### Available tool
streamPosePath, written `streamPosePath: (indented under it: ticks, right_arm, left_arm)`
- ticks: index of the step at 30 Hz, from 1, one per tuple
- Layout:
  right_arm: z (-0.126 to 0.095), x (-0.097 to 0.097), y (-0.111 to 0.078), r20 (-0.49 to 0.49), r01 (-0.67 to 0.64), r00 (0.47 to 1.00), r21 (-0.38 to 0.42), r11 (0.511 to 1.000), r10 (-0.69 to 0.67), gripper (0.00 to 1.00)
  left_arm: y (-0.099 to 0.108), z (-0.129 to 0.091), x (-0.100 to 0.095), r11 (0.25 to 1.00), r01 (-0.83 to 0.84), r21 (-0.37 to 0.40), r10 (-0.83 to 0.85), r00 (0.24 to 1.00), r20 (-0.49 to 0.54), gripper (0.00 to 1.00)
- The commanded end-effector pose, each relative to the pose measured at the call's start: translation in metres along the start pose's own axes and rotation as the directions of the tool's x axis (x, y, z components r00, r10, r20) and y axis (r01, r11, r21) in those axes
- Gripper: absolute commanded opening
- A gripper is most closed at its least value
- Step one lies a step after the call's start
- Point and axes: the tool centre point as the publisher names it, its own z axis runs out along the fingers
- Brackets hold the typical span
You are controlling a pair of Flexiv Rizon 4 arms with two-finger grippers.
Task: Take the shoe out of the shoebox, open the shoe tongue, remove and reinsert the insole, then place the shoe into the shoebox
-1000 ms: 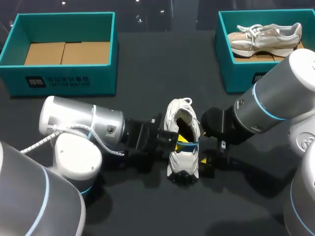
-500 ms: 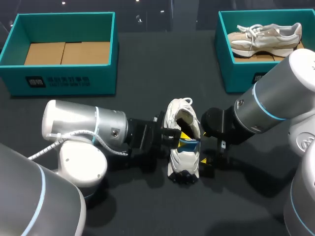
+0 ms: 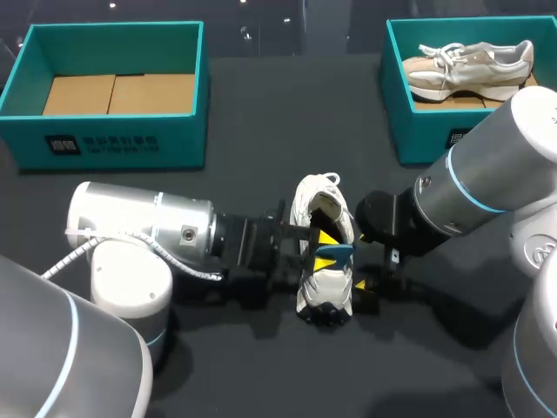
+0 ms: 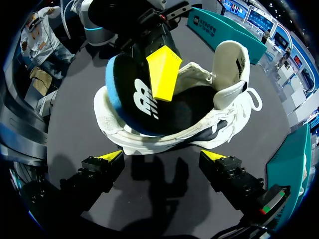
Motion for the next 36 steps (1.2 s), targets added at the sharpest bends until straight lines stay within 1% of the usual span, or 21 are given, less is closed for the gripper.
streamPosePath:
  ticks: [1,2,6,10,12,13,14,17,21,25,26,27,28,31,36]
  right_arm:
    - [0.0,0.002,0.0,0.004,0.0,1.0,0.001,1.0,0.0,1.0]
    - [0.0,0.002,0.0,0.004,0.0,1.0,0.001,1.0,0.0,1.0]
    - [0.0,0.002,0.0,0.004,0.0,1.0,0.001,1.0,0.0,1.0]
    - [0.0,0.002,0.0,0.004,0.0,1.0,0.001,1.0,0.0,1.0]
    - [0.0,0.002,0.0,0.004,0.0,1.0,0.001,1.0,0.0,1.0]
    - [0.0,0.002,0.0,0.004,0.0,1.0,0.001,1.0,0.0,1.0]
    - [0.0,0.002,0.0,0.004,0.0,1.0,0.001,1.0,0.0,1.0]
    - [0.0,0.002,0.0,0.004,0.0,1.0,0.001,1.0,0.0,1.0]
    - [0.0,0.002,0.0,0.004,0.0,1.0,0.001,1.0,0.0,1.0]
    - [0.0,0.002,0.0,0.004,0.0,1.0,0.001,1.0,0.0,1.0]
    - [0.0,0.002,0.0,0.004,0.0,1.0,0.001,1.0,0.0,1.0]
    - [0.0,0.002,0.0,0.004,0.0,1.0,0.001,1.0,0.0,1.0]
    - [0.0,0.002,0.0,0.004,0.0,1.0,0.001,1.0,0.0,1.0]
    - [0.0,0.002,0.0,0.004,0.0,1.0,0.001,1.0,0.0,1.0]
    - [0.0,0.002,0.0,0.004,0.0,1.0,0.001,1.0,0.0,1.0]
  left_arm:
    - [0.004,0.006,0.003,1.0,0.005,-0.002,-0.006,1.0,-0.013,0.14]
    - [0.006,0.007,0.004,1.0,0.005,-0.004,-0.005,1.0,-0.016,0.0]
    - [0.015,0.013,0.008,0.999,-0.045,-0.026,0.044,0.998,-0.038,0.0]
    - [0.029,0.013,0.009,0.993,-0.104,-0.054,0.101,0.993,-0.054,0.0]
    - [0.036,0.012,0.008,0.989,-0.135,-0.059,0.131,0.989,-0.067,0.0]
    - [0.041,0.011,0.007,0.985,-0.149,-0.082,0.144,0.987,-0.067,0.0]
    - [0.044,0.011,0.006,0.983,-0.158,-0.089,0.152,0.986,-0.069,0.0]
    - [0.052,0.009,0.001,0.981,-0.161,-0.103,0.157,0.986,-0.052,0.0]
    - [0.053,0.007,-0.002,0.983,-0.154,-0.096,0.152,0.988,-0.035,0.0]
    - [0.041,0.003,-0.003,0.992,-0.116,-0.047,0.116,0.993,-0.01,0.0]
    - [0.037,0.002,-0.003,0.993,-0.109,-0.037,0.109,0.994,-0.003,0.1]
    - [0.033,0.0,-0.004,0.993,-0.109,-0.033,0.109,0.994,0.0,0.23]
    - [0.029,-0.002,-0.004,0.995,-0.098,-0.017,0.098,0.995,0.006,0.27]
    - [0.015,-0.006,-0.005,0.997,-0.07,0.019,0.069,0.997,0.018,0.33]
    - [0.001,-0.007,-0.006,0.998,-0.036,0.057,0.036,0.999,0.013,0.35]
